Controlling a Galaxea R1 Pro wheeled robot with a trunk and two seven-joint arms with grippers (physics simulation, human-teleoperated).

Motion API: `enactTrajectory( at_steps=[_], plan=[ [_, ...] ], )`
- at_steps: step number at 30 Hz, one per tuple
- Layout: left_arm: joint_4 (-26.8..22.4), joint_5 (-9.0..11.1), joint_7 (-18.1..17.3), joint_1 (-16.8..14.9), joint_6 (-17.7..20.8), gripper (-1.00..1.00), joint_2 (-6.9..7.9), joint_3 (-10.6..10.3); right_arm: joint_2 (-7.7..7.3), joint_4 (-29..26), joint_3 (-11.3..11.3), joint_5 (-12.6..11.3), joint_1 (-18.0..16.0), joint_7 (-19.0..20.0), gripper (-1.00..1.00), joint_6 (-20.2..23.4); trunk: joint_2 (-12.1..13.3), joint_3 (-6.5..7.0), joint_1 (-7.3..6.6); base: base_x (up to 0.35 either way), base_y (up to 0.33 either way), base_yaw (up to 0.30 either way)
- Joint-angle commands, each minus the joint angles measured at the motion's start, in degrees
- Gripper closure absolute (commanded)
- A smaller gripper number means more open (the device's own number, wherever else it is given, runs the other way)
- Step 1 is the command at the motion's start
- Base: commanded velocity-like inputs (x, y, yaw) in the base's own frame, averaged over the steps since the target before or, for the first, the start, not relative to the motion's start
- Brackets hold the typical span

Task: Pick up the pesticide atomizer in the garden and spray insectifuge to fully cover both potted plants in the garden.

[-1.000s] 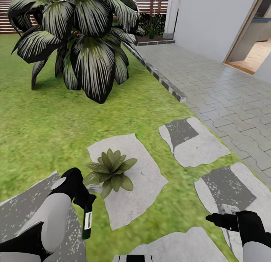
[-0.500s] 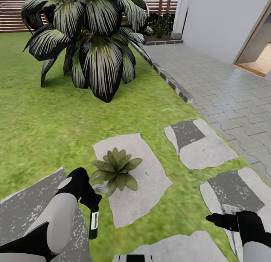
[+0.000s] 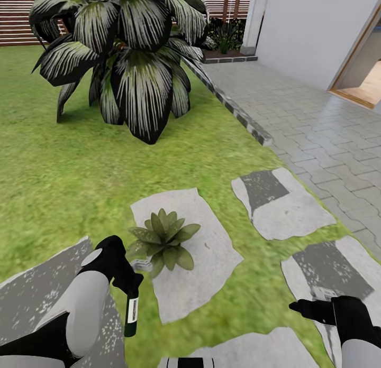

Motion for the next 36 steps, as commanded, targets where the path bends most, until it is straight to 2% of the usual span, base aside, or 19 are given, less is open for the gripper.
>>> enactTrajectory(
  at_steps=[1, 9, 18, 29, 32, 36],
  plan=[
    [-0.07, -0.62, -0.52, -0.06, 0.61, 1.0, -0.09, 0.43, 0.02, -0.07, -0.2, 0.6, -0.06, 0.58, -1.0, 0.03, -0.02, -0.05, 0.02, 0.289, 0.0, 0.0],
    [-0.14, -0.65, -0.54, -0.06, 0.67, 1.0, -0.1, 0.42, 0.19, 0.01, -0.2, 0.6, -0.06, 0.58, -1.0, 0.03, -0.02, -0.28, 0.02, 0.287, -0.041, 0.151],
    [0.04, -0.67, -0.61, -0.06, 0.68, 1.0, -0.1, 0.52, 0.12, 0.02, -0.28, 0.6, -0.06, 0.58, -1.0, 0.03, -0.02, -0.32, 0.02, -0.044, -0.122, 0.04],
    [0.09, -0.69, -0.52, -0.06, 0.63, 1.0, -0.09, 0.47, 0.11, 0.02, -0.31, 0.6, -0.06, 0.58, -1.0, 0.03, -0.02, -0.32, 0.02, -0.001, 0.011, 0.185],
    [-0.17, -0.75, -0.24, -0.06, 0.6, 1.0, -0.3, -0.8, 0.11, 0.02, -0.31, 0.6, -0.06, 0.58, -1.0, 0.03, -0.02, -0.32, 0.02, 0.0, 0.002, 0.01],
    [-0.24, -2.08, -0.02, -0.04, 0.59, 1.0, -1.24, -8.79, 0.11, 0.02, -0.33, 0.6, -0.06, 0.58, -1.0, 0.03, -0.02, -0.32, 0.02, 0.0, 0.0, 0.001]
  ],
)
